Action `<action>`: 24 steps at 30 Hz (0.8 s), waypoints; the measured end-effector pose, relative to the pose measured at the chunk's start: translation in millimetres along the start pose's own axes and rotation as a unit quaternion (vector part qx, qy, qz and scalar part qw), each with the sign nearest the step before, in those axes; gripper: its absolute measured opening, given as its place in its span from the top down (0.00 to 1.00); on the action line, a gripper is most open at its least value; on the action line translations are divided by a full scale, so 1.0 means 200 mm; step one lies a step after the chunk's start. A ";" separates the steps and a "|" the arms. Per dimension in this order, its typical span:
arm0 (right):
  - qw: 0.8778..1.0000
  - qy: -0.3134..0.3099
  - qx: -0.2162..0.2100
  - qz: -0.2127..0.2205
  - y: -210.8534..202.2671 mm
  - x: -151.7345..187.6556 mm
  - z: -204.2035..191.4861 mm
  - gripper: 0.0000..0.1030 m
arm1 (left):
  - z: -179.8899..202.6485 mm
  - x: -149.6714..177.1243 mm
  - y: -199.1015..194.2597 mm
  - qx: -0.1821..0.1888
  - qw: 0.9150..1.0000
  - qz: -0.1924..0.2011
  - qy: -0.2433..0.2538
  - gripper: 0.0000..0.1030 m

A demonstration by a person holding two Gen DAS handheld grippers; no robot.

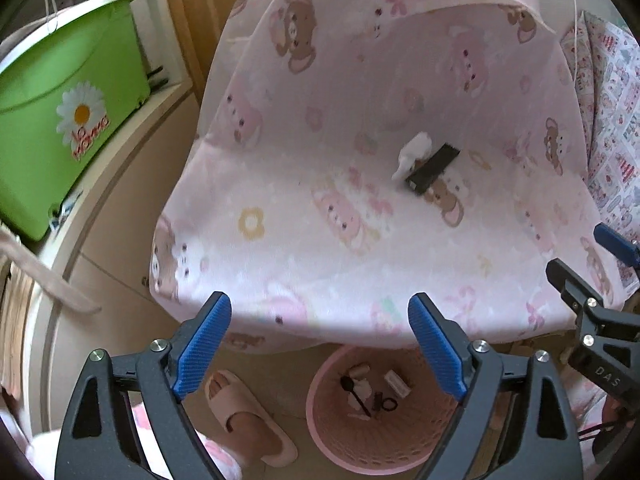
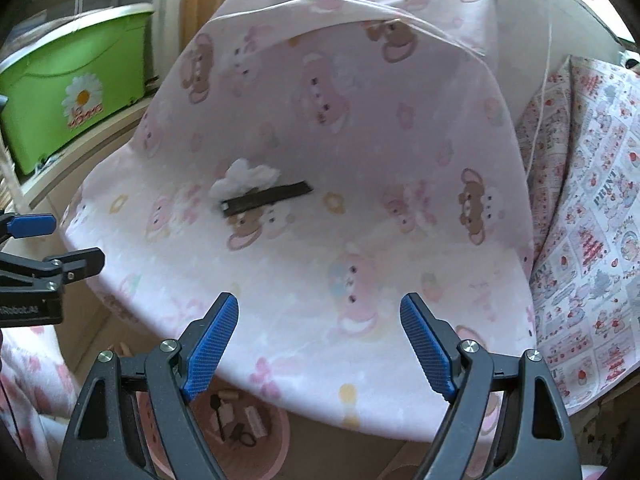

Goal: Collect trash
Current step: 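Raise both grippers back toward the black strip and tissue on the seat, then close the left gripper on the white tissue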

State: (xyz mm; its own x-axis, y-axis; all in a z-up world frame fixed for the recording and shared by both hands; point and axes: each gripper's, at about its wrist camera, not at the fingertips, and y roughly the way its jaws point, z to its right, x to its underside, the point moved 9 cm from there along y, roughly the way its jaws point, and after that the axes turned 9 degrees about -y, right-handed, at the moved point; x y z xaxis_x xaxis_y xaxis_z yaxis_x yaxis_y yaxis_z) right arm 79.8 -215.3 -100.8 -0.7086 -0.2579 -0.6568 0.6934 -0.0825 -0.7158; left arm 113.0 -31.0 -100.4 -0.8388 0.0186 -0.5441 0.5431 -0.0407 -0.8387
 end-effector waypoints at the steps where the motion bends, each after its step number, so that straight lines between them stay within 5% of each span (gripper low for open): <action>1: 1.000 0.005 0.002 0.001 0.00 -0.01 0.02 0.18 | 0.01 -0.03 -0.01 0.001 1.000 0.003 0.003 0.14; 12: 0.998 0.027 0.053 0.009 0.01 -0.05 0.24 0.18 | 0.19 -0.30 -0.11 0.028 0.999 0.032 0.018 0.07; 18: 0.996 0.076 0.039 0.001 0.03 -0.05 0.35 0.18 | 0.33 -0.35 0.07 0.078 0.995 -0.060 0.025 0.04; 24: 0.994 0.098 0.051 -0.008 0.05 -0.04 0.46 0.18 | 0.43 -0.47 0.13 0.084 0.993 -0.078 0.005 0.04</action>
State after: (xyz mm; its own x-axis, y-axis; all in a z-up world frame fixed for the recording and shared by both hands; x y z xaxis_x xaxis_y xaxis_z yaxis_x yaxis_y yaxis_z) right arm 105.2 -303.0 -80.3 -0.7239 -0.0634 -0.6870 0.6849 -0.1853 -0.7046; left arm 203.1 -119.6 -69.8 -0.9113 0.0471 -0.4091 0.3924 -0.2021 -0.8973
